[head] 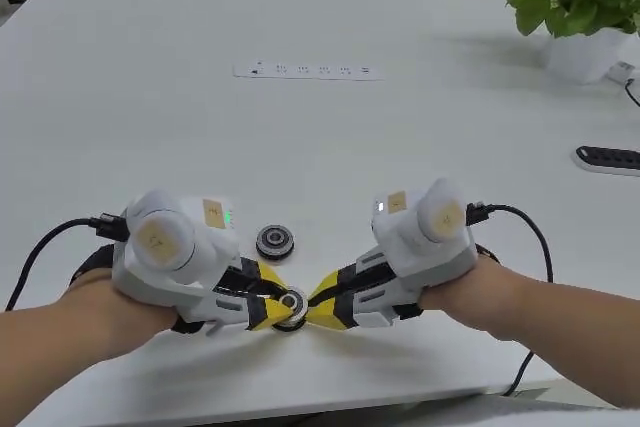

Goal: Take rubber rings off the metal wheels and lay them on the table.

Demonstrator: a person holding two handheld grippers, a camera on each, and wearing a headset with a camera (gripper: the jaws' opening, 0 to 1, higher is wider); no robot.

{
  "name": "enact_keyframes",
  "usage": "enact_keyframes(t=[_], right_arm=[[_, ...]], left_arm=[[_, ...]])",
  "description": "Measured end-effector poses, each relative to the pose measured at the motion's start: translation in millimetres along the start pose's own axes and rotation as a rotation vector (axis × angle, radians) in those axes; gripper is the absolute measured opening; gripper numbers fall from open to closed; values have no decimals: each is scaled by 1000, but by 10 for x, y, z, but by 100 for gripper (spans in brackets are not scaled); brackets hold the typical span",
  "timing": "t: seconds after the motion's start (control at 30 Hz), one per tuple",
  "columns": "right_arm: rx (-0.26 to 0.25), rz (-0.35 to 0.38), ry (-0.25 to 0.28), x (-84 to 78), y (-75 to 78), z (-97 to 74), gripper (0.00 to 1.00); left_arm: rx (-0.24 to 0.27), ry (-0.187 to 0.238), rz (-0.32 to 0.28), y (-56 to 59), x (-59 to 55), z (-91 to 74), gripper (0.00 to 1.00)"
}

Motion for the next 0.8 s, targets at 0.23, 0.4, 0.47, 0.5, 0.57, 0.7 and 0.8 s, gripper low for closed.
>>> enact_keyframes(t=[0.23, 0.4, 0.47, 0.5, 0.57, 0.7, 0.8], right_arm=[[-14, 6, -4, -11, 25, -12, 0], [-25, 13, 17, 15, 52, -44, 8], [-13, 17, 25, 32, 25, -31, 13], [-9, 20, 25, 35, 8, -16, 16], [-13, 4, 16, 34, -15, 34, 21], [-33, -32, 2, 38, -19, 95, 25], [-46, -30, 10, 65, -15, 138, 25]], left_arm=[[0, -1, 1, 2, -2, 0, 14], [-2, 2, -2, 1, -5, -2, 14], [-2, 2, -2, 3, -6, -2, 14], [-1, 2, -3, 3, -6, -3, 14], [-1, 2, -3, 3, -7, -4, 14], [0, 2, -3, 4, -6, -6, 14], [2, 0, -4, 5, -5, -8, 14]])
Point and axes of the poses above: the centre of the closed fingertips' face, and the gripper's own axes: z roughly forward along the fingers, y roughly to its right, x roughly out of its top, the point moved 3 cm from there along -z, roughly backward along the fingers, and after that the axes turned 10 degrees about y, right-handed, at the moved point
